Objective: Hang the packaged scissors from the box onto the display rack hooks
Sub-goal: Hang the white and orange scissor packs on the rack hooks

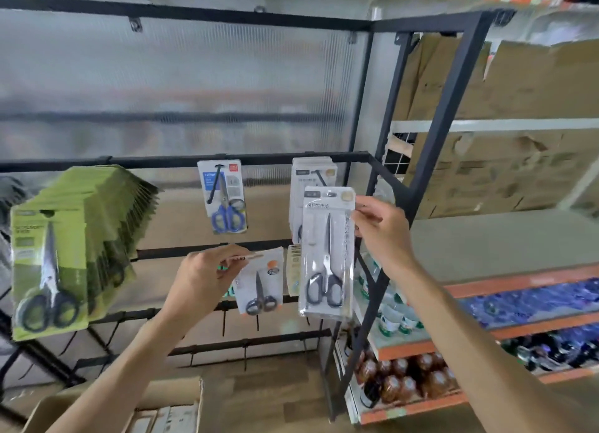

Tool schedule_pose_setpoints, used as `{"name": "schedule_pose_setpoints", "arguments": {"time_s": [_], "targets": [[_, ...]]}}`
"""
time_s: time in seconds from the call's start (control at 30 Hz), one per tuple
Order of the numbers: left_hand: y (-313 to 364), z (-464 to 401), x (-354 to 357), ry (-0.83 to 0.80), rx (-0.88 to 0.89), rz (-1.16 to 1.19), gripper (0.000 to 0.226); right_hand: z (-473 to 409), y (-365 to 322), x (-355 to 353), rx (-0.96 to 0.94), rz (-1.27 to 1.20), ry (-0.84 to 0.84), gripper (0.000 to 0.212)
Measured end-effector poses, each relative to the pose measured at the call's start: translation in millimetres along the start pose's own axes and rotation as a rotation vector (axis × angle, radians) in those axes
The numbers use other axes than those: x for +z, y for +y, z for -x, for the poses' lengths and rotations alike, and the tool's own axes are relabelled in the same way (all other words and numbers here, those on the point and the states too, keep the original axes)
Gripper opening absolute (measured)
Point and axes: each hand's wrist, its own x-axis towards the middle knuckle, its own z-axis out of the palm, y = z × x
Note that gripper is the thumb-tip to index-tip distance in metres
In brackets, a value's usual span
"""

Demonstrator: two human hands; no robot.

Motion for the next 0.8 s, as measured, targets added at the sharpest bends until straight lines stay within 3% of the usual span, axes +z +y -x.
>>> {"name": "schedule_pose_setpoints", "arguments": {"time_s": [0.33,0.7,0.8], "targets": [[6,-8,-3,0.038,-0.009,-0.018,0.017,-13,2,-6,0.046,-0.107,-0.113,0.029],[17,-18,5,0.015,-0.001,-0.023,0.016,-23,-5,-19,0.082,-0.128,-0.108,0.028],[23,-20,6,0.008,0.02,0.007,0.017,-16,-11,-24,0.008,-0.111,-0.13,0.027]]}}
